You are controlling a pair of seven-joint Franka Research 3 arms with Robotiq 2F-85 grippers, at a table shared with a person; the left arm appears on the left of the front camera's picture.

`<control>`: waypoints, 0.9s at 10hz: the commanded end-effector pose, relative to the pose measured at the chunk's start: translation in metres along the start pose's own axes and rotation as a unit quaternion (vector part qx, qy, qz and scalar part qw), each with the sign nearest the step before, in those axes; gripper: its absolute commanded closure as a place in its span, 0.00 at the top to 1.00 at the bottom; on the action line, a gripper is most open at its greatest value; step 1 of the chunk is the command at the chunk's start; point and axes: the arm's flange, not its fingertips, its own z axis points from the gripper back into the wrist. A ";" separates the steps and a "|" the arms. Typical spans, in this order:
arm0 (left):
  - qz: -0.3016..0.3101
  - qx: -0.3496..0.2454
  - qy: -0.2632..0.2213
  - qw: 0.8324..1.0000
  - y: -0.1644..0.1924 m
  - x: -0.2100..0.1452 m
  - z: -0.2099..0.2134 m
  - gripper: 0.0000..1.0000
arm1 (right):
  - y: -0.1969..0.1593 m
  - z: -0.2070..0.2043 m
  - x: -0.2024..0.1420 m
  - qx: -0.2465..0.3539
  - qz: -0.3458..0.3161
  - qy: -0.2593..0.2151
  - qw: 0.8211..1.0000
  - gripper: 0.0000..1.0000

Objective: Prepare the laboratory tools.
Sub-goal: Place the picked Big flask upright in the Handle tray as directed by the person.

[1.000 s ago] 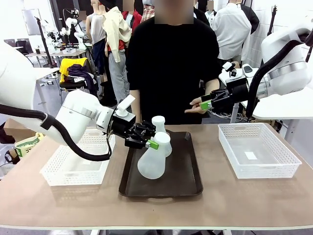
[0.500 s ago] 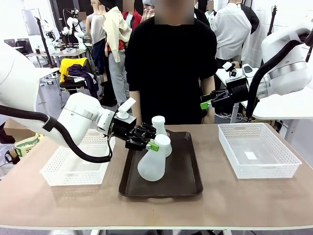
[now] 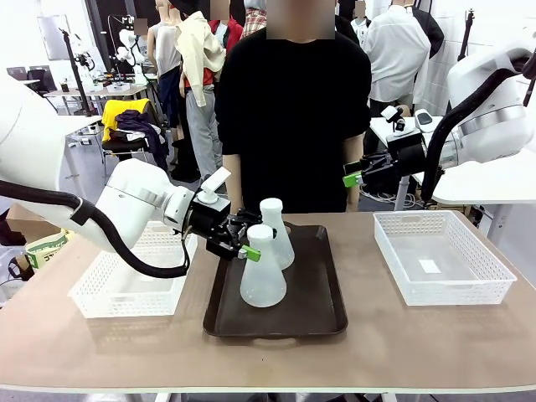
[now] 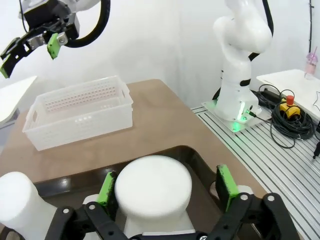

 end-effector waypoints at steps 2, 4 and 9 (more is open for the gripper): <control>0.025 0.011 0.026 0.999 -0.010 0.003 0.008 1.00 | 0.000 0.000 0.000 0.001 -0.002 0.002 1.000 1.00; 0.028 0.002 0.051 0.998 -0.017 0.005 0.011 1.00 | 0.000 0.000 0.000 0.001 -0.002 0.002 1.000 1.00; 0.027 0.007 0.048 0.998 -0.015 0.001 0.012 1.00 | 0.000 0.000 0.000 0.001 -0.002 0.002 1.000 1.00</control>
